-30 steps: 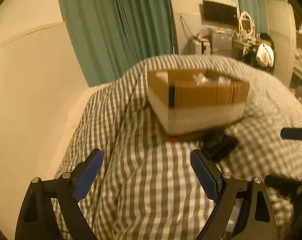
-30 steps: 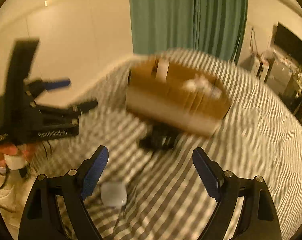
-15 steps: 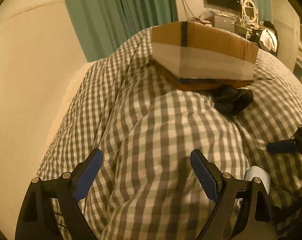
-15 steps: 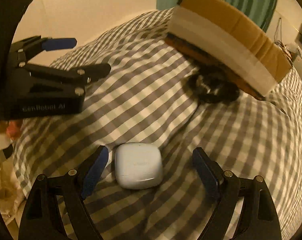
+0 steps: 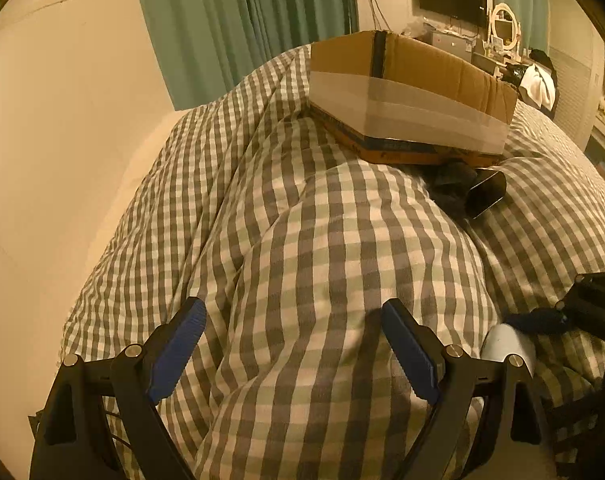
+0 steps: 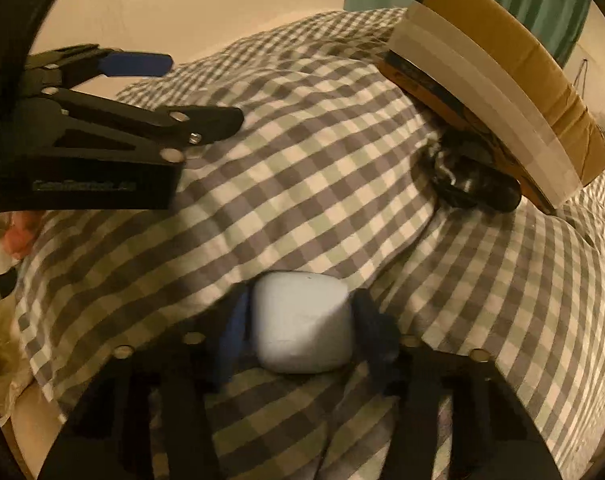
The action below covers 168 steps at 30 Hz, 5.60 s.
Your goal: Organize objects
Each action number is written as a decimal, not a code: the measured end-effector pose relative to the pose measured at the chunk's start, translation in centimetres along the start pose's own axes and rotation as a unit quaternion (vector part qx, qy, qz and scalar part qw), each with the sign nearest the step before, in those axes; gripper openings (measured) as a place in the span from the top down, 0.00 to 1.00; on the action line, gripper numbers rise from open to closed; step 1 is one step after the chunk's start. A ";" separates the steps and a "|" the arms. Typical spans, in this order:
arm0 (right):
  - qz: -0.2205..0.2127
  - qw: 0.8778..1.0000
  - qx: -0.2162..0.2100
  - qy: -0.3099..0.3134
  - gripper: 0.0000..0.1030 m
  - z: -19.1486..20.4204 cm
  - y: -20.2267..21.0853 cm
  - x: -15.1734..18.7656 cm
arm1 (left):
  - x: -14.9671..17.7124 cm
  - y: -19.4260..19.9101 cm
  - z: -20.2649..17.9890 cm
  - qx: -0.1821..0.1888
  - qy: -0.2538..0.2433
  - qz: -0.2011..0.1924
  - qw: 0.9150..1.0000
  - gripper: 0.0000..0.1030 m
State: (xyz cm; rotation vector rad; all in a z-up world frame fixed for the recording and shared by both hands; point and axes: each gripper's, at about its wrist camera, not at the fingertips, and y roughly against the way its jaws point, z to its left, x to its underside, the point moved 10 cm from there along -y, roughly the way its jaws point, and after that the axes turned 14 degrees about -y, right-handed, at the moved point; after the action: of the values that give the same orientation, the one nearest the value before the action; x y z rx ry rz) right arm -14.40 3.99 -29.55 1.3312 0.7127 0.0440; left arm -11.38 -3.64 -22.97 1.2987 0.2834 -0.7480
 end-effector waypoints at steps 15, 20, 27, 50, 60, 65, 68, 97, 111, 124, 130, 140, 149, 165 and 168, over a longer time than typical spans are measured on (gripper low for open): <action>-0.097 0.994 0.011 -0.040 0.53 -2.9 8.0 -4.3 | -3.5 1.5 -0.7 -0.012 -0.005 -0.020 1.000 0.11; -0.139 0.987 0.050 -0.067 0.53 -7.2 10.8 -6.6 | -7.4 2.5 -2.8 -0.026 -0.005 -0.050 0.998 0.11; -0.163 0.977 0.083 -0.108 0.53 -12.4 11.4 -8.4 | -11.7 1.5 -9.0 0.012 -0.046 -0.070 0.996 0.11; -0.128 0.972 0.068 -0.184 0.53 -21.3 5.9 -10.3 | -12.5 -9.7 -12.7 0.120 0.022 0.000 0.993 0.37; -0.138 0.974 0.051 -0.171 0.53 -19.7 6.6 -11.1 | -9.9 -6.9 -12.5 0.186 0.027 0.013 0.982 0.57; -0.153 0.974 0.055 -0.160 0.53 -18.7 8.2 -11.5 | -8.9 -4.4 -11.6 0.187 0.023 0.005 0.982 0.58; -0.163 0.973 0.059 -0.152 0.53 -18.1 9.2 -11.9 | -8.7 -2.6 -10.5 0.180 0.019 -0.005 0.984 0.58; -0.225 0.967 0.053 -0.103 0.53 -19.1 16.6 -28.2 | -32.7 3.6 -0.3 0.109 -0.043 -0.131 0.984 0.93; -0.082 0.990 -0.018 -0.114 0.45 -20.0 3.0 -27.2 | -29.4 -7.9 -2.6 0.116 -0.120 -0.015 0.986 0.90; -0.181 0.970 0.004 -0.162 0.19 -21.6 12.4 -27.3 | -31.0 -0.7 -0.5 0.028 -0.111 -0.081 0.990 0.25; -0.240 0.951 -0.019 -0.192 0.07 -20.9 19.8 -26.9 | -32.1 5.7 0.4 0.014 -0.089 -0.136 0.987 0.13; -0.324 0.926 0.047 -0.188 0.01 -21.4 25.2 -26.4 | -32.2 9.9 2.2 -0.042 -0.031 -0.174 0.983 0.05; -0.269 0.933 0.101 -0.217 0.01 -22.4 21.0 -21.4 | -27.8 9.0 1.1 -0.076 -0.007 -0.187 0.979 0.03; -0.276 0.920 0.100 -0.260 0.01 -22.5 15.6 -17.5 | -22.2 5.7 1.4 -0.054 0.054 -0.160 0.984 0.03; -0.275 0.922 0.098 -0.253 0.01 -21.7 15.5 -17.5 | -22.2 6.0 0.9 -0.048 0.048 -0.164 0.984 0.03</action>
State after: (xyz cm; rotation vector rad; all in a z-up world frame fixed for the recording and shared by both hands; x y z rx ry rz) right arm -33.40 19.60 -9.23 1.2128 0.6282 -0.8153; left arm -24.09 3.52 -5.19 1.2119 0.6143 -0.9377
